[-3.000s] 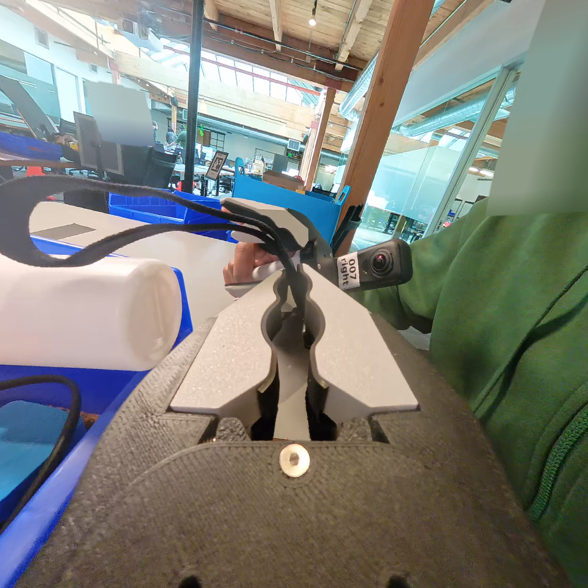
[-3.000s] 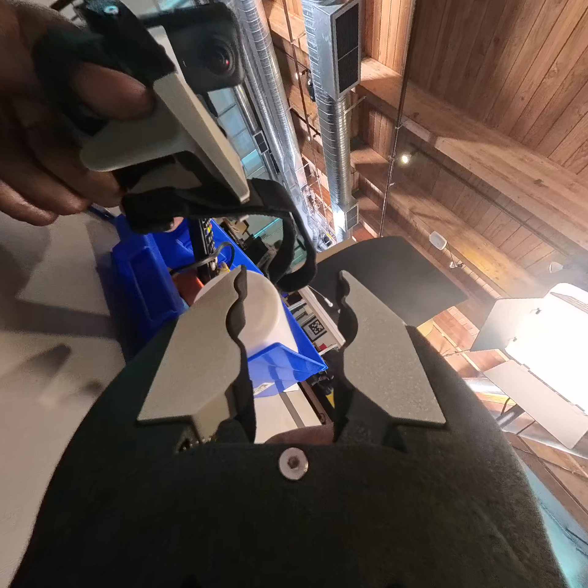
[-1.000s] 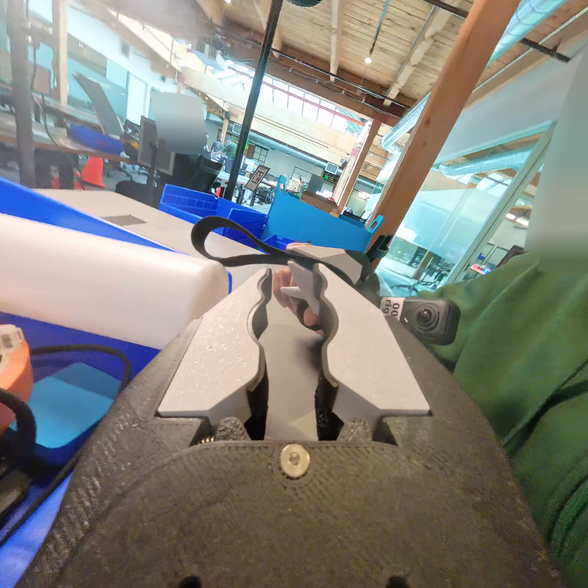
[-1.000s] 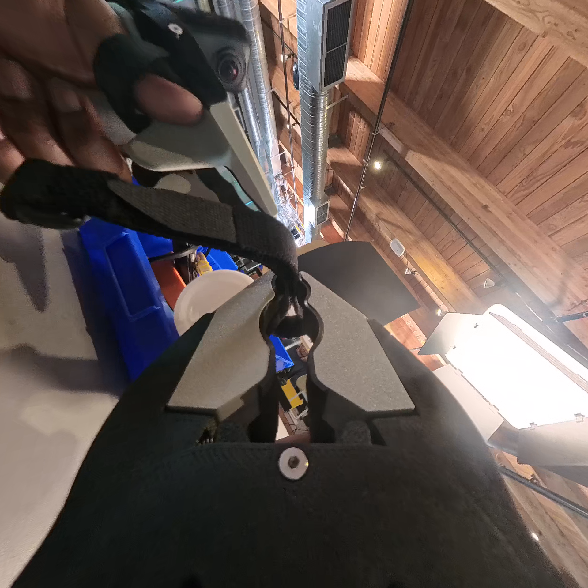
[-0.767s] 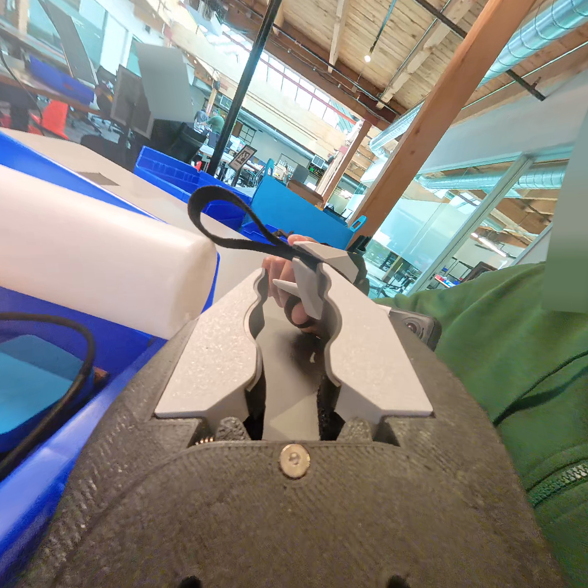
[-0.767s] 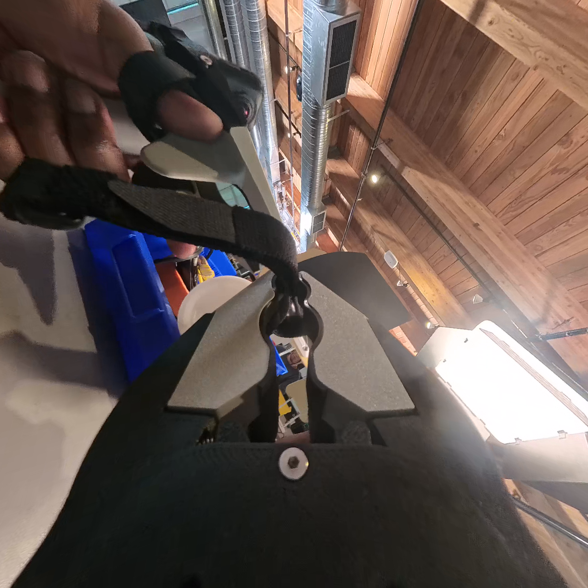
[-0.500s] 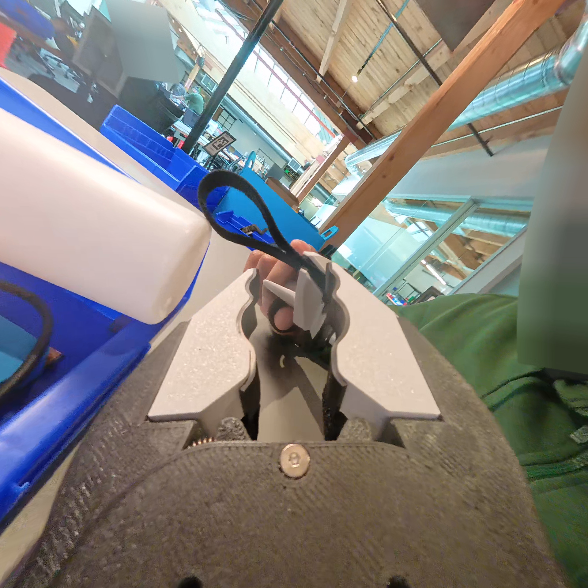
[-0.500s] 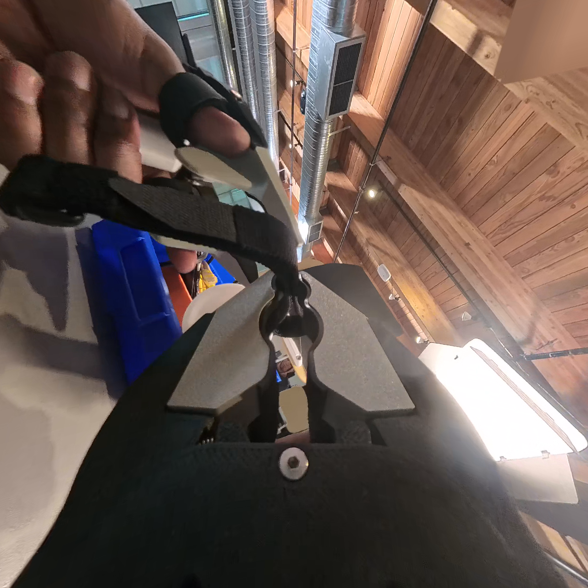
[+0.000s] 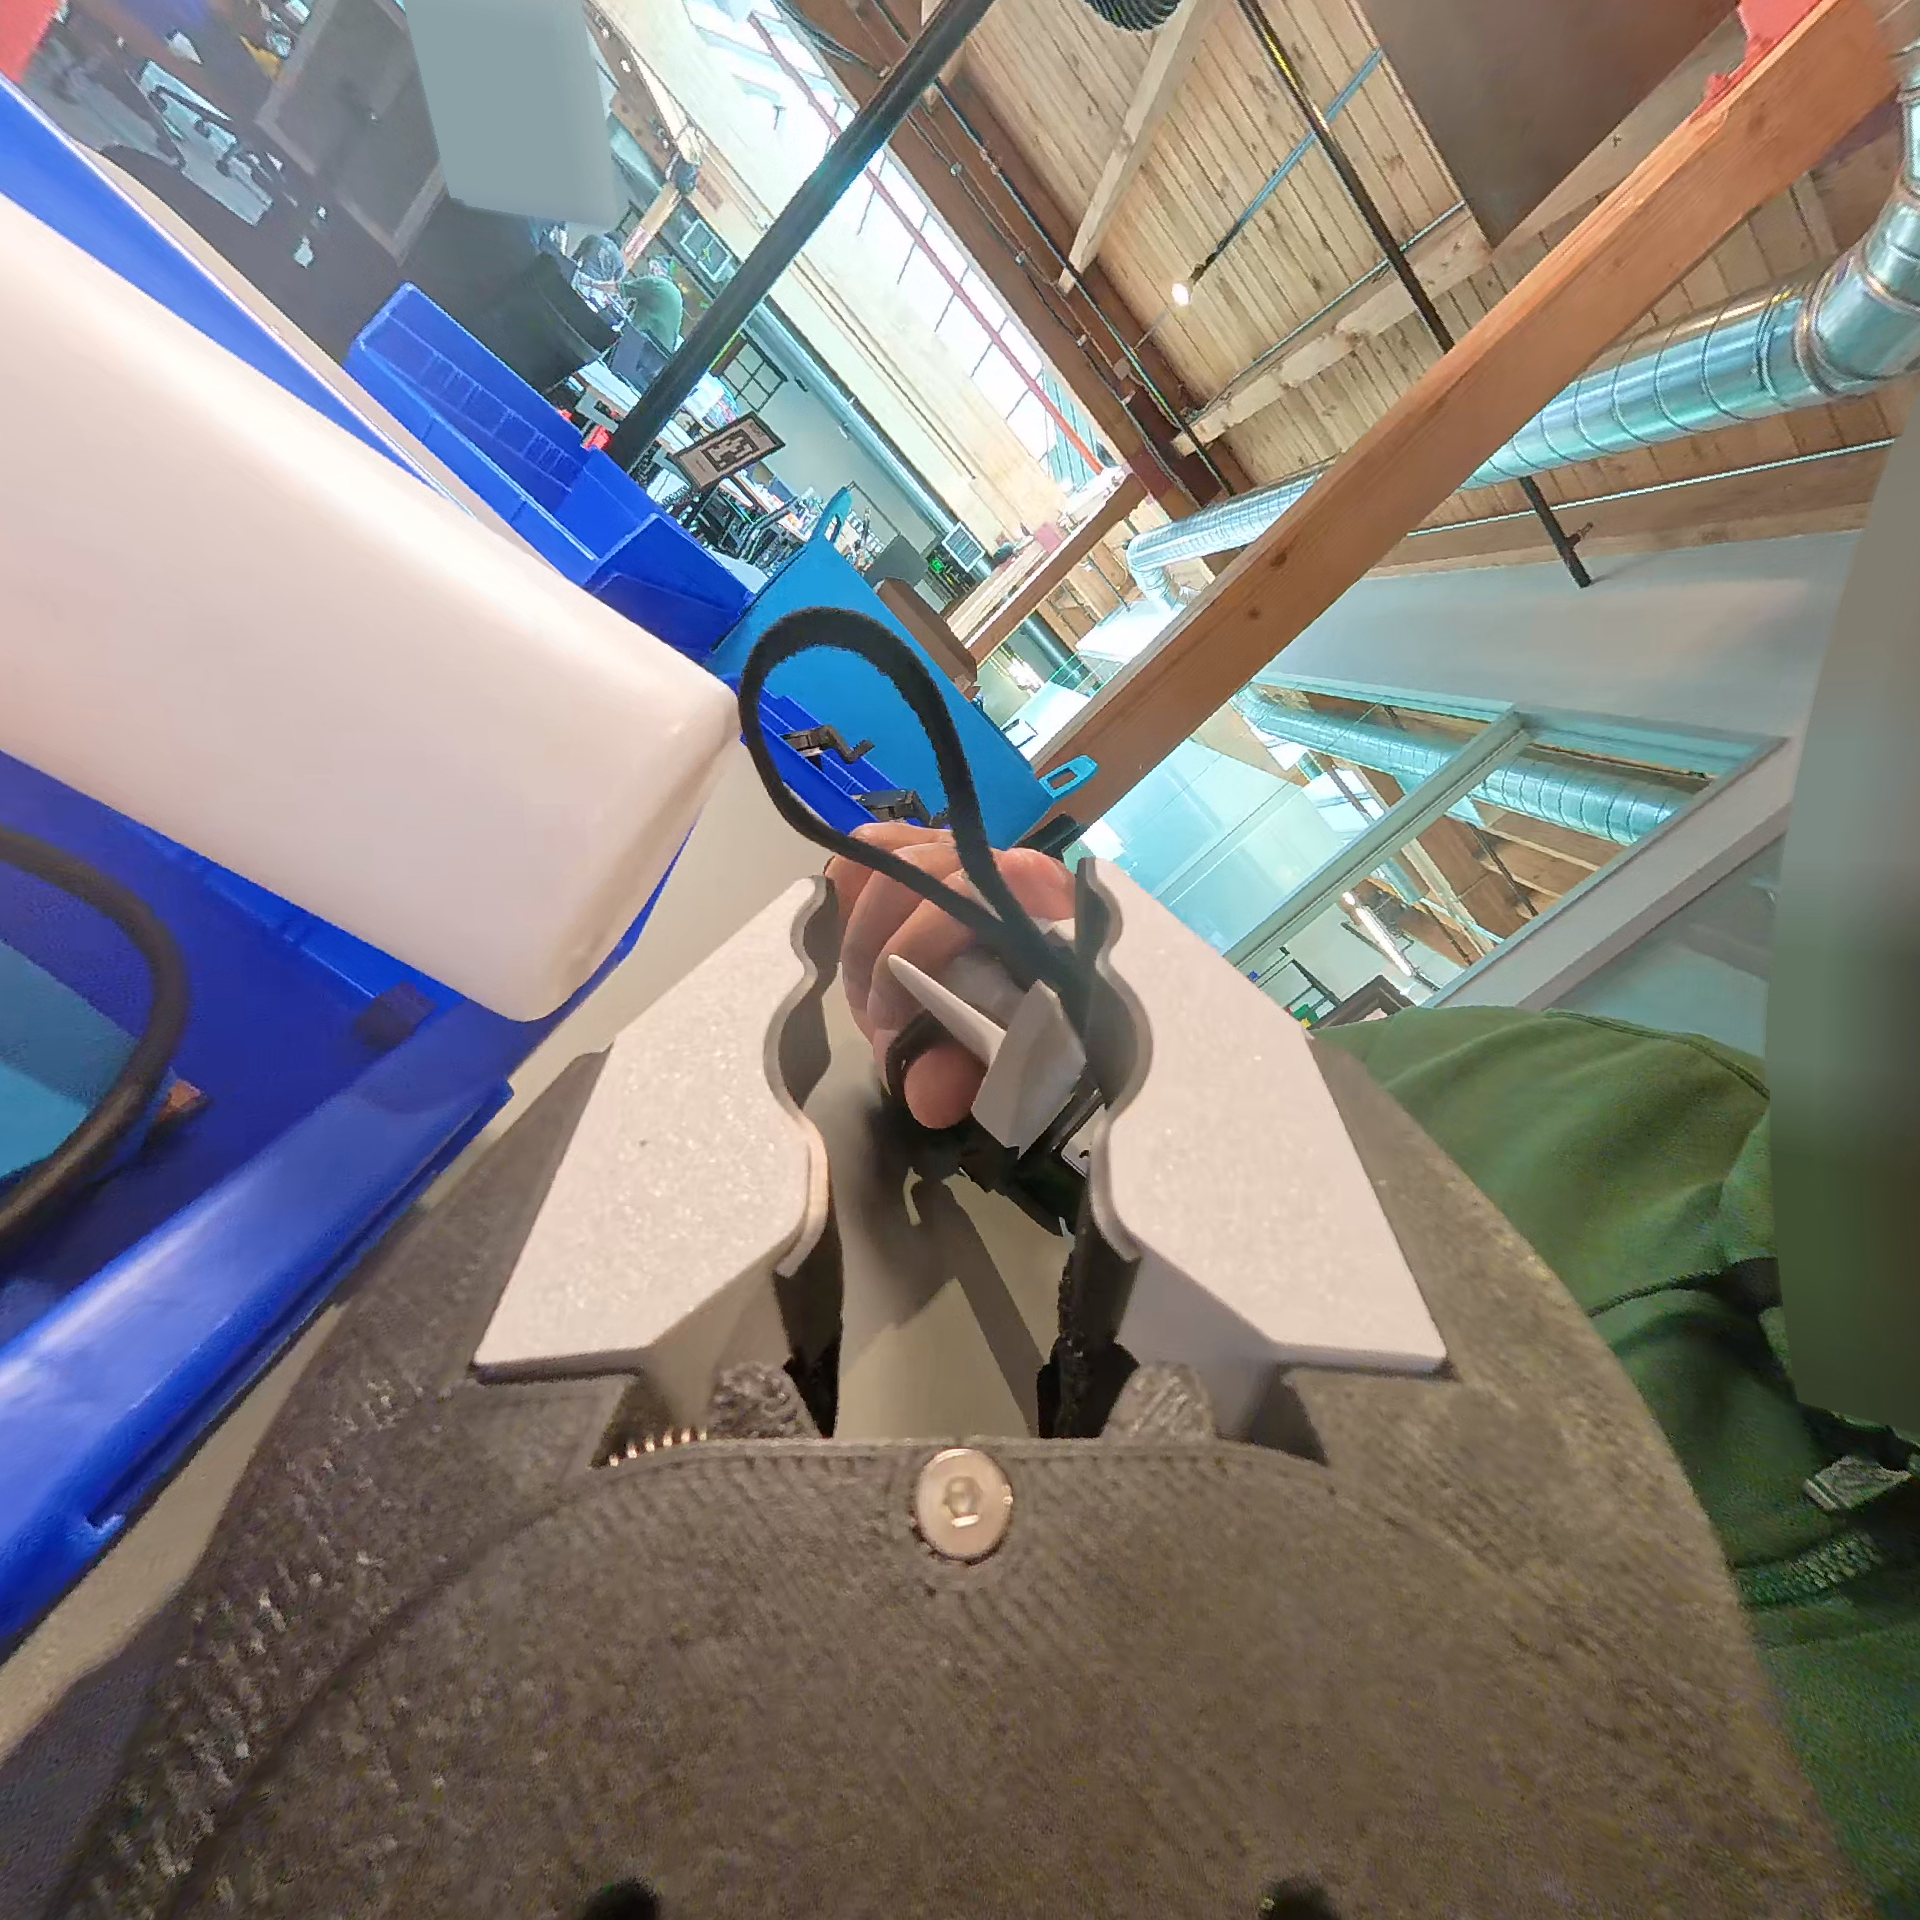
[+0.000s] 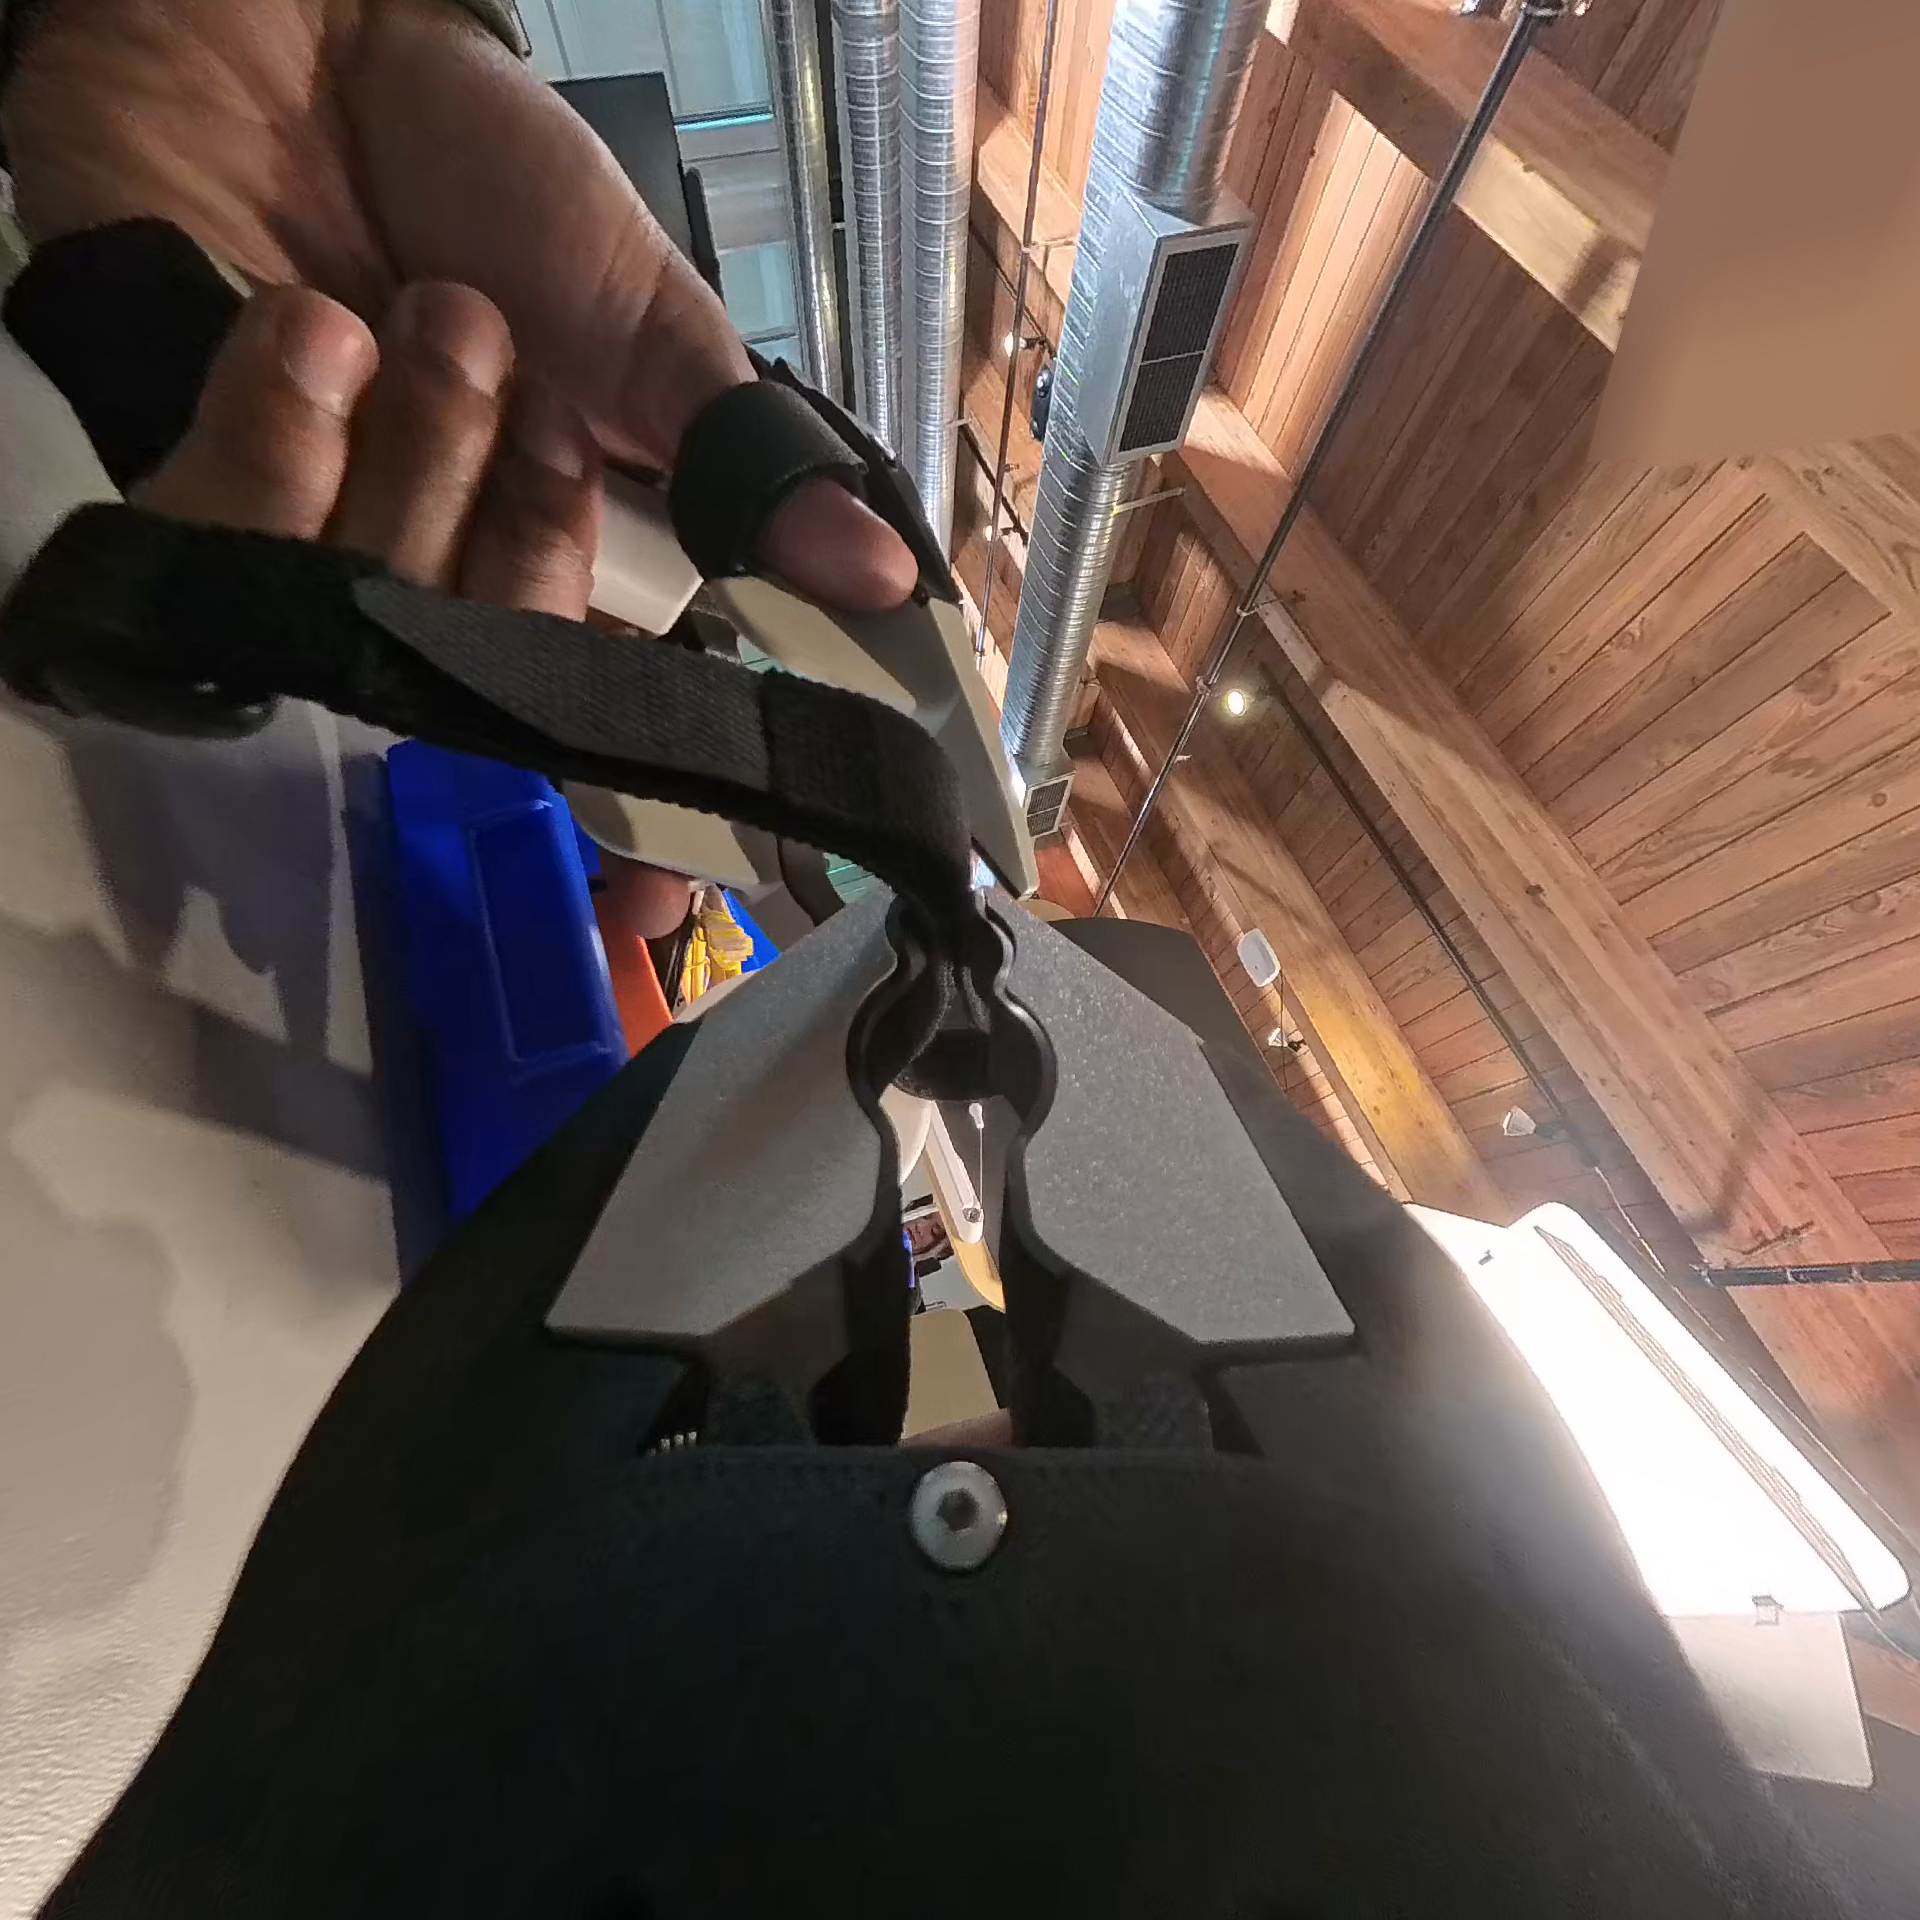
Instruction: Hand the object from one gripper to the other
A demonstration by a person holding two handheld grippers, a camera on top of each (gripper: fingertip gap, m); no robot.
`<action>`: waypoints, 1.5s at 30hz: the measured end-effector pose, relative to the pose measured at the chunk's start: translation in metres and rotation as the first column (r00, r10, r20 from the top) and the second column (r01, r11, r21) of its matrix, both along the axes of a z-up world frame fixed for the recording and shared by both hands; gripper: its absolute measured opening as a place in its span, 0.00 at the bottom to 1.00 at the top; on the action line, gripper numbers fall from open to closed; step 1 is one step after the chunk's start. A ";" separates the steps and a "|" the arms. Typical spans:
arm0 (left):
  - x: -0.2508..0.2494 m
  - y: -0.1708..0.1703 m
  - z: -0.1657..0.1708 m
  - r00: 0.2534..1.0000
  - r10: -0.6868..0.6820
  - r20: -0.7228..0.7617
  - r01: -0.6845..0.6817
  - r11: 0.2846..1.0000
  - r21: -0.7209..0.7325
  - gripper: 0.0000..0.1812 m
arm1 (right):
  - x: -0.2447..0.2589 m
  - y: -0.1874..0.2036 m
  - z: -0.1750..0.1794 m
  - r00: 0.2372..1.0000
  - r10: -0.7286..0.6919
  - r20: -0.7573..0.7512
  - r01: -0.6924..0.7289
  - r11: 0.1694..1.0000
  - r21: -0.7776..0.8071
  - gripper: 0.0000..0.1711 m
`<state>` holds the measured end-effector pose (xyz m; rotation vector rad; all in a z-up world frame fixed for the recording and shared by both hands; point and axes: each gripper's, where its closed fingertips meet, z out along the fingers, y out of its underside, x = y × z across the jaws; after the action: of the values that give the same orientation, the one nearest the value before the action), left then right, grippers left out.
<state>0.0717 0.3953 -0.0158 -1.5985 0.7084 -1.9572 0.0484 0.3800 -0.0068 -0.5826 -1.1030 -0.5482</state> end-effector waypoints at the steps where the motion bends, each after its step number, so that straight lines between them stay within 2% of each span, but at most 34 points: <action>1: 0.000 0.000 0.000 1.000 0.001 0.000 -0.001 1.000 -0.001 0.26 | 0.000 0.000 0.000 1.000 0.001 -0.001 -0.001 1.000 0.001 0.04; 20: -0.005 0.013 0.000 0.999 0.041 0.024 -0.039 0.996 -0.083 0.23 | -0.002 -0.010 0.010 1.000 0.008 -0.009 -0.007 0.998 0.068 0.03; 32: -0.012 0.022 0.009 0.993 0.098 0.059 -0.095 0.994 -0.056 0.21 | -0.002 -0.012 0.014 1.000 0.008 -0.018 -0.006 0.996 0.092 0.03; 38: -0.012 0.028 0.000 0.987 0.159 -0.015 -0.159 0.987 0.014 0.21 | -0.003 -0.015 0.017 1.000 0.013 -0.026 -0.010 0.994 0.107 0.03; 45: -0.008 0.026 -0.009 0.988 0.142 -0.058 -0.141 0.990 0.014 0.19 | -0.004 -0.018 0.018 0.999 0.019 -0.028 -0.016 0.993 0.116 0.03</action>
<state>0.0634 0.4211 -0.0246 -1.6592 0.6086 -1.8094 0.0449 0.3619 0.0113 -0.4779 -1.0410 -0.5828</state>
